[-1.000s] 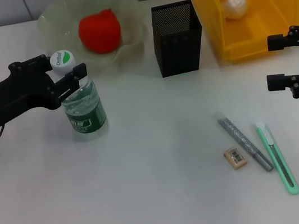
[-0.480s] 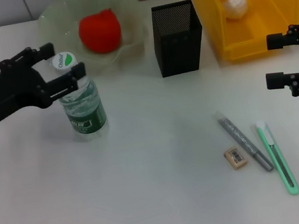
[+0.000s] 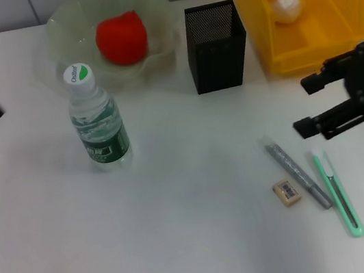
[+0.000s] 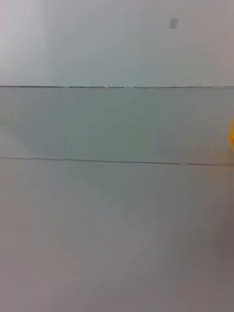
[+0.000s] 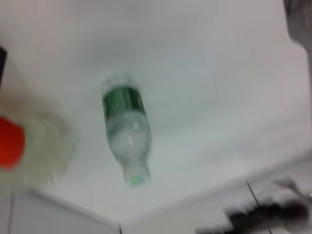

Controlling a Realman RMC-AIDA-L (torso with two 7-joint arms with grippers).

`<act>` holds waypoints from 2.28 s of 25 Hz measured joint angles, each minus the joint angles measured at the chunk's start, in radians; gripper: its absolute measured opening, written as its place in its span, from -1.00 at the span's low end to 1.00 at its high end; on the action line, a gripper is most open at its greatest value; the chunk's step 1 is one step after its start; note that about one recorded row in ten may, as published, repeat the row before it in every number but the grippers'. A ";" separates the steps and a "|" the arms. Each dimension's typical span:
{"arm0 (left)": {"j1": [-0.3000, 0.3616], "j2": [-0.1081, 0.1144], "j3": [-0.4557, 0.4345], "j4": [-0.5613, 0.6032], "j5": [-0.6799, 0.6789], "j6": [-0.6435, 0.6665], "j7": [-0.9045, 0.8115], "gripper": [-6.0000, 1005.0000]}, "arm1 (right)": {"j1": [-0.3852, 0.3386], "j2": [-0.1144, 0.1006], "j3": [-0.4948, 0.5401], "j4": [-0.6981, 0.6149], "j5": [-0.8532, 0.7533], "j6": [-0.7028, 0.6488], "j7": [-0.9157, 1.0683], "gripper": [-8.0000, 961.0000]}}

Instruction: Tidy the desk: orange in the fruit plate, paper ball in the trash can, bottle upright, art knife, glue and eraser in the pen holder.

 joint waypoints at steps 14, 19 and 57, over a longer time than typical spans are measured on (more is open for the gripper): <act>0.084 0.050 -0.020 -0.089 0.001 0.057 0.076 0.62 | 0.279 0.001 -0.308 0.035 -0.535 -0.037 0.705 0.75; 0.085 0.068 -0.022 -0.090 0.016 0.063 0.076 0.62 | 0.293 0.007 -0.442 0.126 -0.561 -0.010 0.814 0.75; 0.054 0.060 -0.023 -0.116 0.028 0.037 0.077 0.62 | 0.285 0.009 -0.532 0.423 -0.590 0.293 0.815 0.67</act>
